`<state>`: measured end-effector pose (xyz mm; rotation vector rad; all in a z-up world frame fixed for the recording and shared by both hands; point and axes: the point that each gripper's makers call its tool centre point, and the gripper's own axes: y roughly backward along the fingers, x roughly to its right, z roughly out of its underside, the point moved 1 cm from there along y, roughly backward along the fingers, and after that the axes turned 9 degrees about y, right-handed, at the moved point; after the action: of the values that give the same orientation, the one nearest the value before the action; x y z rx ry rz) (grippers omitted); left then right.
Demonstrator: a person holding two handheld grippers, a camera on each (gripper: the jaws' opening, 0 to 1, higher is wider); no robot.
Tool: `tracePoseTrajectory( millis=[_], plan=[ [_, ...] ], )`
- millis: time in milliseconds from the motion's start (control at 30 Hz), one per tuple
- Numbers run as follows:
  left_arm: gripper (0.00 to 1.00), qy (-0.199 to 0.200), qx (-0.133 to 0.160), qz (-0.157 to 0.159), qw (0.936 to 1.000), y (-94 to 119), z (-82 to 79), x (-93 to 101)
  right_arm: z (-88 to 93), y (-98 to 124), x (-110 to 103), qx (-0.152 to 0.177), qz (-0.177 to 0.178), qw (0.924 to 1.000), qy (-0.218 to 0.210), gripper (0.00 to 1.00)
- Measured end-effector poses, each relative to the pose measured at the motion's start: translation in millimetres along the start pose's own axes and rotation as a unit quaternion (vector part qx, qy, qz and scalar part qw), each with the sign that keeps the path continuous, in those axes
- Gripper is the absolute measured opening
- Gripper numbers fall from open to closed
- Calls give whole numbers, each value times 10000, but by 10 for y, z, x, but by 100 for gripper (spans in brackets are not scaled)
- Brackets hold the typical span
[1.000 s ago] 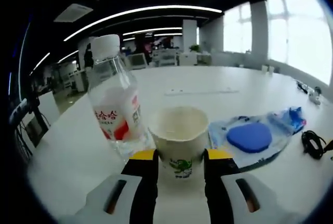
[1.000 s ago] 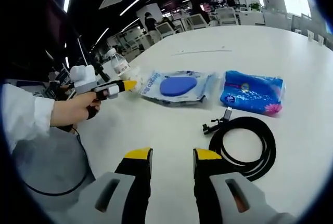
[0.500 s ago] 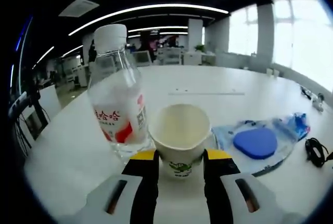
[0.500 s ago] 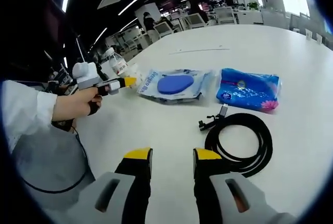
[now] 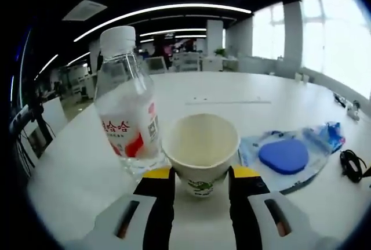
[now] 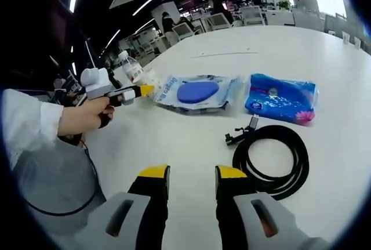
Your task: Arrange the tabletop items into an orderly group along one side of the table until the central work area is clear of visible clutter.
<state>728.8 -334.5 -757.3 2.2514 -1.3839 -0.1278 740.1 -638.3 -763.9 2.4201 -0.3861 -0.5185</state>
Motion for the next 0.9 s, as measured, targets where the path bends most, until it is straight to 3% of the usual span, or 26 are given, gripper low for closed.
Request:
tracePoseTrajectory(
  millis=[167,667,900],
  plan=[
    [34,191,33,51,9998,19,-24,28,-11,4,4,18,-18,10000,0,30],
    [45,64,-129,44,9999,37,-10,-75,-56,53,-67,121,-127,9998,51,34],
    [48,-34,-219,75,9997,168,-17,-123,-112,128,-38,242,-71,9996,145,38]
  ],
)
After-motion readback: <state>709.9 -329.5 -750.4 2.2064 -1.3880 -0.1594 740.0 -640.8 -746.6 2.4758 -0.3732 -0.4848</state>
